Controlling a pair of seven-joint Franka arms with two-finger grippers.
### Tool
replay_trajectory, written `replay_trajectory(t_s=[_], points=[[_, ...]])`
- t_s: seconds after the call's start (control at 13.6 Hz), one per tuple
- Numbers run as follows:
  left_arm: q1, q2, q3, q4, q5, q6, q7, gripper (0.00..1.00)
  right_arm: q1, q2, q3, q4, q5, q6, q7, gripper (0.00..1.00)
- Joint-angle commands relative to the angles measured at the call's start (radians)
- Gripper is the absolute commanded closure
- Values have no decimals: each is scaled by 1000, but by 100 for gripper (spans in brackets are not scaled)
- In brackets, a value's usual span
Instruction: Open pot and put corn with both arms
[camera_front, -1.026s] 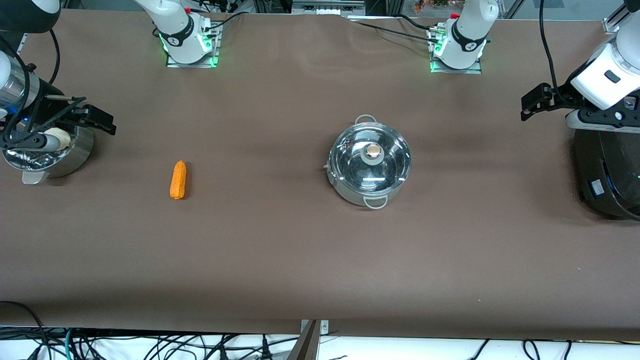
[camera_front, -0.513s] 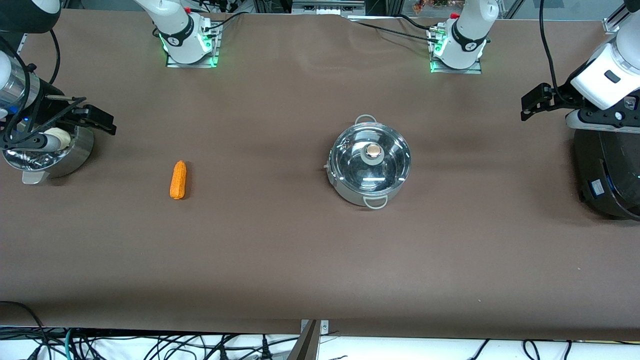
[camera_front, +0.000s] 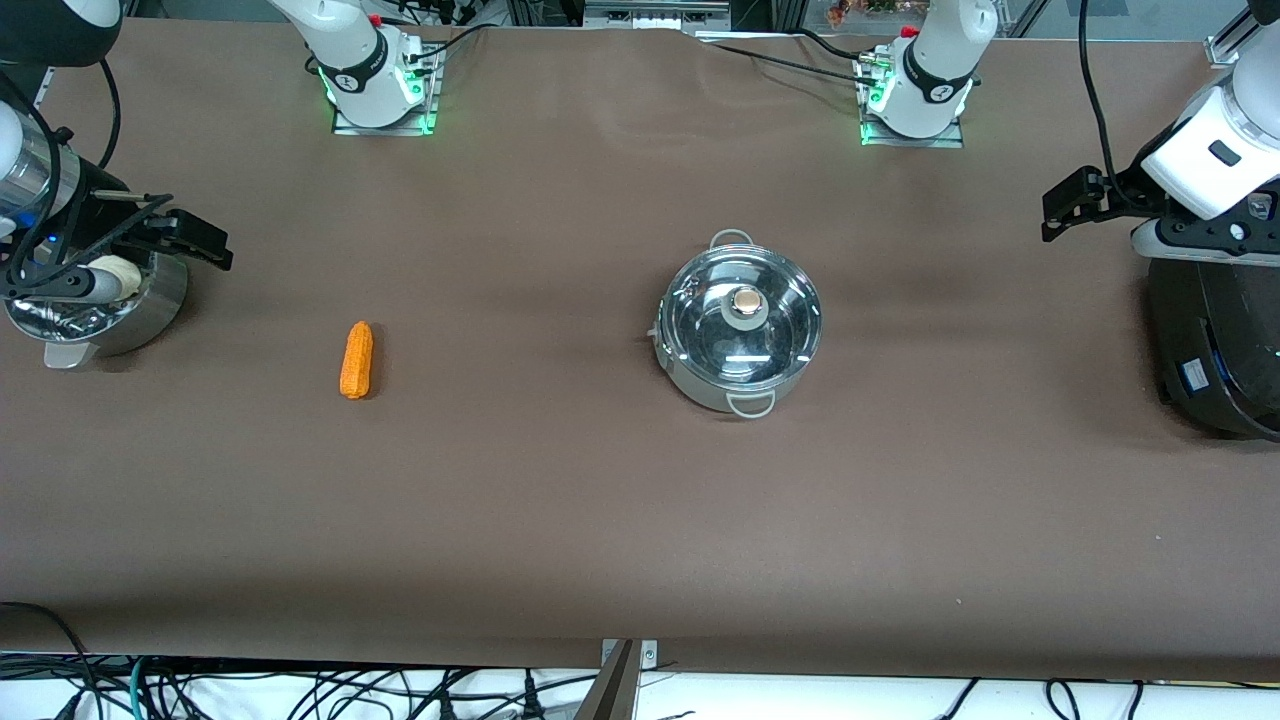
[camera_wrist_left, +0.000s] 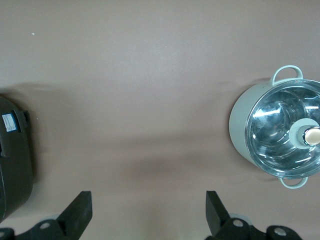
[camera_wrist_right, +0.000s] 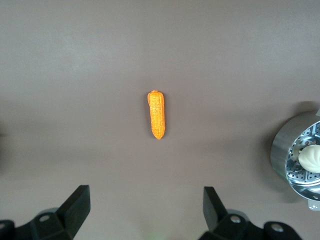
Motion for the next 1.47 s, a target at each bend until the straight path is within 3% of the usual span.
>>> replay_trajectory(t_s=[0.0,1.17,1.39], points=[[2,-3,-1,15,12,-20,19,0,0,-18,2,-17,1,6,9,0],[-14,6,-5,14,12,-20,4,0,0,-18,2,-19,1,6,9,0],[-29,32,-37,14,-1,-34,-14,0,0,-16,2,-22,1,7,9,0]])
